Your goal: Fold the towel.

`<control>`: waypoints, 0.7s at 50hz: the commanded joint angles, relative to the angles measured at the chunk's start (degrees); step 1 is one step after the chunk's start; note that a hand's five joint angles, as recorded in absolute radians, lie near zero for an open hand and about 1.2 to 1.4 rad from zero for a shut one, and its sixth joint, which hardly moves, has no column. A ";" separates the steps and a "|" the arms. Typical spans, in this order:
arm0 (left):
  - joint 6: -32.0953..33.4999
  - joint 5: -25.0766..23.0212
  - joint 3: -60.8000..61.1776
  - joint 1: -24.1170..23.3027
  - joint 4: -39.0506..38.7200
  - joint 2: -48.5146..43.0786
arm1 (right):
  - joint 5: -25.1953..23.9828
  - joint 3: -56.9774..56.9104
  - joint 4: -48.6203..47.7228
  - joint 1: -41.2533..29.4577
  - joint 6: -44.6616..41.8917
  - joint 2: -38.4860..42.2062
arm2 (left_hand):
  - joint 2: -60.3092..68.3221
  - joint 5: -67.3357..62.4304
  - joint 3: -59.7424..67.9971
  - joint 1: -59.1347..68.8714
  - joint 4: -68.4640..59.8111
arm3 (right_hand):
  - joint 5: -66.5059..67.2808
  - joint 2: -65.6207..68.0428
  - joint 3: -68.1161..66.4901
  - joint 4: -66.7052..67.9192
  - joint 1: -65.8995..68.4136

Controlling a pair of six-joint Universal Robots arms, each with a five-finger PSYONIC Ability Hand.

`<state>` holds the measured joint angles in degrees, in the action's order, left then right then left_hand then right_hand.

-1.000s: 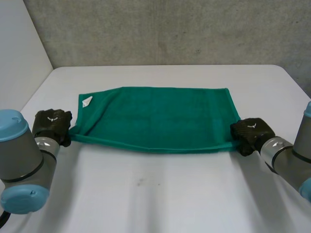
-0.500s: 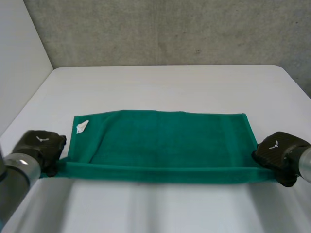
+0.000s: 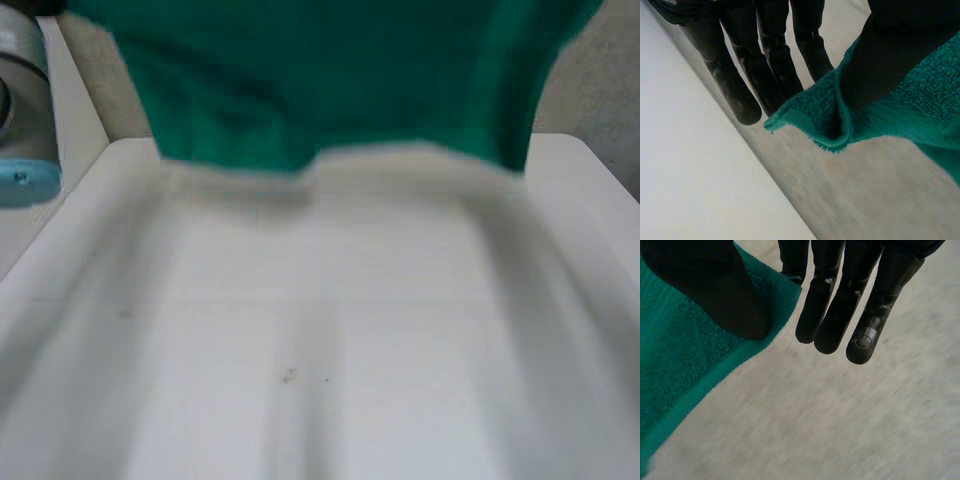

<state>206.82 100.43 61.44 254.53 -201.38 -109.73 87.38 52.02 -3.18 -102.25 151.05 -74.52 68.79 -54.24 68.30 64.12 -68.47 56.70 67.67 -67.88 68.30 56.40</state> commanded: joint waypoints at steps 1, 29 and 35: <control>-1.51 0.03 9.56 1.23 -1.65 1.45 | -1.24 12.65 -1.13 -0.58 0.30 -3.35 | 11.21 -15.76 11.69 15.88 -11.53 | 13.30 12.33 -12.12 11.70 23.60; -2.12 -0.94 38.48 2.20 -0.59 -6.65 | -4.14 37.45 -1.57 0.47 1.09 11.60 | -31.26 26.71 -30.78 -26.59 30.95 | 13.30 12.33 -12.12 11.70 23.60; -2.39 -1.02 40.59 3.78 -0.06 -1.72 | -5.64 38.51 -1.75 0.65 1.18 10.27 | -33.68 29.13 -33.20 -29.01 33.36 | 13.30 12.33 -12.12 11.70 23.60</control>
<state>204.61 99.49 100.00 256.94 -201.99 -116.55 83.14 89.62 -4.74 -101.93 152.12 -62.76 33.18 -22.61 33.38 32.76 -32.88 57.11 67.67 -67.89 68.30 56.40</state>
